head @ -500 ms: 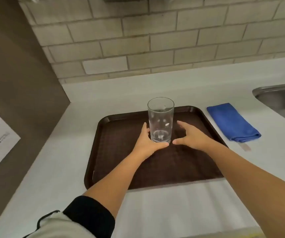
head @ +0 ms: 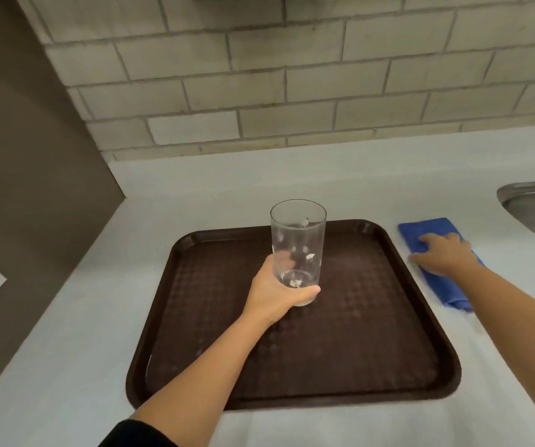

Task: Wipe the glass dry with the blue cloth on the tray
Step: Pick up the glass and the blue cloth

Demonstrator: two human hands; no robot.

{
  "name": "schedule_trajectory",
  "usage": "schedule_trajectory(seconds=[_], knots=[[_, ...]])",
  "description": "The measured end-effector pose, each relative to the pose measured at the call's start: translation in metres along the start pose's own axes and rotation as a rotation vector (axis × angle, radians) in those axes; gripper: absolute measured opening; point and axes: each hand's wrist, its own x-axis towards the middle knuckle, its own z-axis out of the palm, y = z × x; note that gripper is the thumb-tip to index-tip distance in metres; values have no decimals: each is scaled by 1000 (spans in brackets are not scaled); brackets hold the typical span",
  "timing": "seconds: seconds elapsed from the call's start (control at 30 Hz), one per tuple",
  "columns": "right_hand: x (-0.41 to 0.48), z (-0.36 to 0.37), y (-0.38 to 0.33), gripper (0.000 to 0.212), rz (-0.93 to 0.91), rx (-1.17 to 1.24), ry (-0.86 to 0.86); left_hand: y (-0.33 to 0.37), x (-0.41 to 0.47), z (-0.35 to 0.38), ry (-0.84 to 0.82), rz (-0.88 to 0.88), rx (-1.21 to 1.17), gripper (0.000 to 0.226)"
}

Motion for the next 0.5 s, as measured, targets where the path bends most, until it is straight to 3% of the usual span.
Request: schedule_trajectory(seconds=[0.13,0.23,0.33,0.4,0.5], knots=[[6,15,12,44,-22,-44,198,19,0,-4,-21,-13,-120,57],[13,14,21,41,-110,52,296,33,-2,-10,-130,-81,-416,48],[10,-8,23,36,-133,364,309,45,-6,-14,-222,-143,-625,28],[0,-26,12,29,-136,625,325,50,-9,-15,-217,-167,-662,31],[-32,-47,-28,27,-319,980,364,58,-12,-20,-241,-172,-694,44]])
